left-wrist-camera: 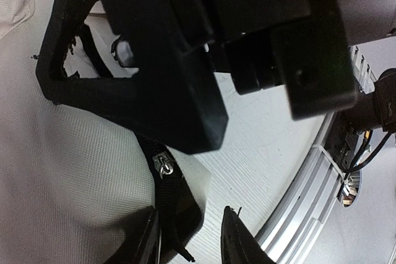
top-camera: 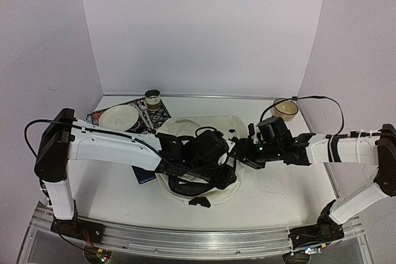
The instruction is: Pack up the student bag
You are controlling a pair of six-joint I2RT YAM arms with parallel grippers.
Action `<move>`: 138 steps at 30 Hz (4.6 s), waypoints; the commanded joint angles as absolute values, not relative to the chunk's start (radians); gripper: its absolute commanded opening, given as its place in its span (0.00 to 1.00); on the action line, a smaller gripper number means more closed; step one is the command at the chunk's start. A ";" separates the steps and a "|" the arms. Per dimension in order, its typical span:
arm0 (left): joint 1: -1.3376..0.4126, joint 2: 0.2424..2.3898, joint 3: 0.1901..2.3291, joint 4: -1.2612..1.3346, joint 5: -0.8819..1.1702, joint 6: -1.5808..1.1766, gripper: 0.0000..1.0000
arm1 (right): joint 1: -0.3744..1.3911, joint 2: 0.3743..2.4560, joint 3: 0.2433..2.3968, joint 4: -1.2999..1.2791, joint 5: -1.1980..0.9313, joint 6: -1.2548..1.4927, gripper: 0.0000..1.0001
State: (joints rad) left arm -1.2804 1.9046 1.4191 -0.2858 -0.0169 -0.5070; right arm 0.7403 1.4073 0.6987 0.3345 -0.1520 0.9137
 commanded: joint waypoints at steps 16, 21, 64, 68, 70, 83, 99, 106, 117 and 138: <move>-1.283 1.854 1.426 -0.332 -0.060 -0.528 0.00 | 0.738 1.436 0.683 0.359 -0.180 0.928 0.57; -1.283 1.810 1.400 -0.333 -0.065 -0.523 0.00 | 0.738 1.442 0.704 0.280 -0.152 0.898 0.54; -1.280 1.817 1.355 -0.340 -0.032 -0.539 0.10 | 0.783 1.318 0.711 0.142 -0.151 0.839 0.53; -1.281 1.823 1.351 -0.341 -0.029 -0.541 0.07 | 0.798 1.333 0.719 0.150 -0.157 0.849 0.57; -1.280 1.826 1.353 -0.340 -0.026 -0.539 0.04 | 0.808 1.346 0.728 0.150 -0.160 0.850 0.58; -1.281 1.734 1.304 -0.340 -0.011 -0.511 0.00 | 0.811 1.468 0.772 0.100 -0.071 0.815 0.46; -1.282 1.606 1.171 -0.341 0.041 -0.509 0.00 | 0.576 1.669 0.903 0.100 -0.018 0.679 0.00; -1.282 1.623 1.168 -0.340 0.010 -0.509 0.00 | 0.475 1.748 1.053 0.103 -0.035 0.599 0.00; -1.281 1.712 1.281 -0.312 -0.138 -0.492 0.16 | 0.461 1.706 1.075 0.070 -0.150 0.569 0.23; -1.122 1.663 1.135 -0.322 -0.303 -0.512 0.31 | 0.654 1.506 0.808 0.158 -0.288 0.725 0.44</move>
